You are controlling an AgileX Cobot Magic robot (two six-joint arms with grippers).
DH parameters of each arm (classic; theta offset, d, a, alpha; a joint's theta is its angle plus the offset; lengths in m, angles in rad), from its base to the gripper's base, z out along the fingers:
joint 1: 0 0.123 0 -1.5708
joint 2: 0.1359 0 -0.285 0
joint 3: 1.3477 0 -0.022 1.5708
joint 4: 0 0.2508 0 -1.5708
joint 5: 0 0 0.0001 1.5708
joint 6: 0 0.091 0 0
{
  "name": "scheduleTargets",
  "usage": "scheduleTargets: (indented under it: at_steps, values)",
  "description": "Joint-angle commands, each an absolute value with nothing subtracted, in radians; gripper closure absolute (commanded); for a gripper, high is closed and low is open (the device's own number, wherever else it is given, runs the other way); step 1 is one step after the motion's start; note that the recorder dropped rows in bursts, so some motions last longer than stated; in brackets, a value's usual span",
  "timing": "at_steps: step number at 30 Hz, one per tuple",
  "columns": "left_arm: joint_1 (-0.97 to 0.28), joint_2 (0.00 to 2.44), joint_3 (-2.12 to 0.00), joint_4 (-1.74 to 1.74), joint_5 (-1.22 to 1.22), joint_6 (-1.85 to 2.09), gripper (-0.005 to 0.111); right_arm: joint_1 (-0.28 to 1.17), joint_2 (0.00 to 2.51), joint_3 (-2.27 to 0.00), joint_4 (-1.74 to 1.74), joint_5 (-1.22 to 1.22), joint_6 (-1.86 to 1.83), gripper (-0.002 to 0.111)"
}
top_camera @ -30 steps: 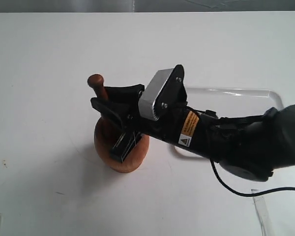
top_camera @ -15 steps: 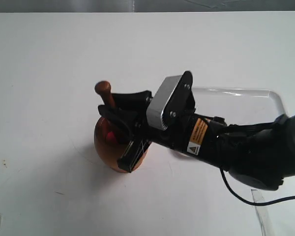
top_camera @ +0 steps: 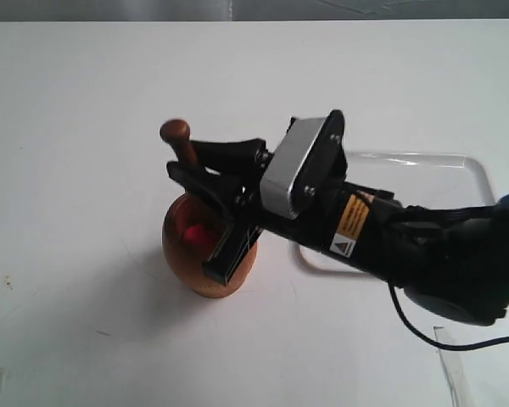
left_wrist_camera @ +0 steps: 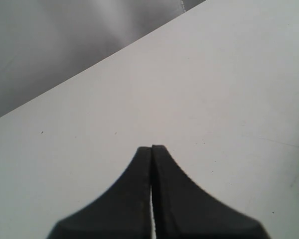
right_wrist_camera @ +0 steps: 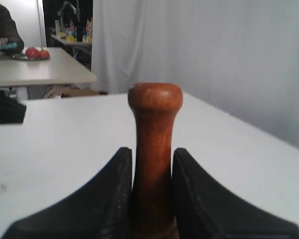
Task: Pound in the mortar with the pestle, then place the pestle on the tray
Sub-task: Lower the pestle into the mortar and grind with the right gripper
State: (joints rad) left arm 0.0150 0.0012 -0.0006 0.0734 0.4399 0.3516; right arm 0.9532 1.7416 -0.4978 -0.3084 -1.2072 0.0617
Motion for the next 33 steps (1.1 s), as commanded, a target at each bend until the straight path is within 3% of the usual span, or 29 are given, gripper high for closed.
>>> scheduleTargets:
  at_steps: [1, 9, 24, 33]
  values:
    - [0.007, 0.0, 0.0, 0.066, 0.437, 0.343, 0.107, 0.957, 1.563, -0.497, -0.316, -1.221, 0.0, 0.108]
    - [0.007, 0.0, 0.0, 0.066, 0.437, 0.343, 0.107, 0.957, 1.471, -0.497, -0.309, -1.15, 0.0, 0.108]
    - [0.007, 0.0, 0.0, 0.066, 0.437, 0.343, 0.107, 0.957, 1.934, -0.497, -0.321, -1.221, 0.158, 0.108]
    - [0.007, 0.0, 0.0, 0.066, 0.437, 0.343, 0.107, 0.957, 1.898, -0.497, -0.322, -1.221, 0.12, 0.108]
